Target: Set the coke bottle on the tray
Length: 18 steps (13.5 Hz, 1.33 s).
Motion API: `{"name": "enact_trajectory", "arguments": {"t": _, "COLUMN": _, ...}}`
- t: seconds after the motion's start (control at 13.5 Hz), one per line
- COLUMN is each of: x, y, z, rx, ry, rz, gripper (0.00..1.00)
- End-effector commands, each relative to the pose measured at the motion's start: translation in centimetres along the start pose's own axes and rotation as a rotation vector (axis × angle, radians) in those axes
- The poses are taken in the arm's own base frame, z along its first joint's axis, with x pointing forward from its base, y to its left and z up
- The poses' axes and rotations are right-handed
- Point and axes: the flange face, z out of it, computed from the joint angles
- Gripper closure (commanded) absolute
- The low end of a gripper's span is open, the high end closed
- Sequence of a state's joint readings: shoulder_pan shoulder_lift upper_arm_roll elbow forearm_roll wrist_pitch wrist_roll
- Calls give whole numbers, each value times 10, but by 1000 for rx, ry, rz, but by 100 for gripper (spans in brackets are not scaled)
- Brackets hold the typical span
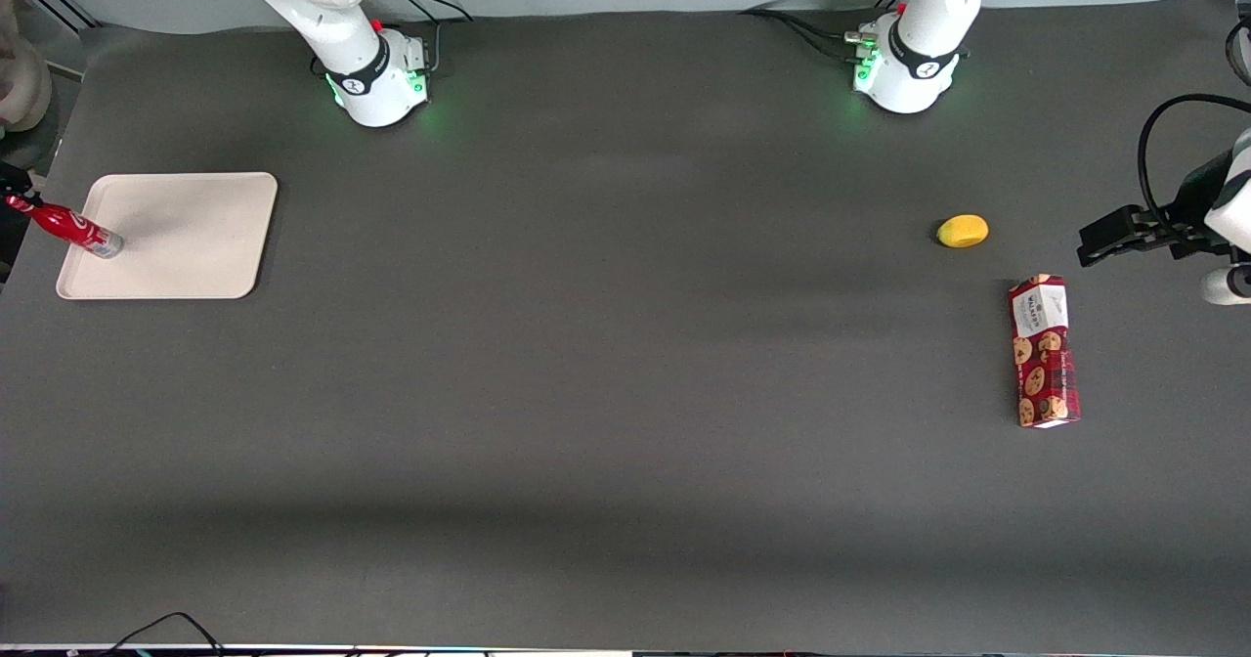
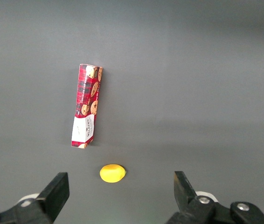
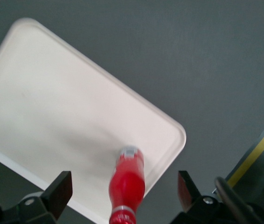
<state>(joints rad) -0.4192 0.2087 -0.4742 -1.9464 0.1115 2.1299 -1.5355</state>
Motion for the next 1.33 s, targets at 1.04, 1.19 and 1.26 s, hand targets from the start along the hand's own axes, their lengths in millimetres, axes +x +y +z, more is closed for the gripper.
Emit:
{"name": "enact_trajectory", "arguments": {"t": 1.04, "x": 304, "y": -309, "z": -289, "rx": 19, "ry": 21, "rz": 389, "gripper": 0}}
{"name": "enact_trajectory", "arguments": {"t": 1.19, "x": 332, "y": -332, "z": -305, "rx": 1, "ry": 48, "rz": 410, "gripper": 0}}
{"name": "enact_trajectory", "arguments": {"t": 1.26, "x": 348, "y": -337, "z": -307, "rx": -11, "ry": 50, "rz": 432, "gripper": 0}}
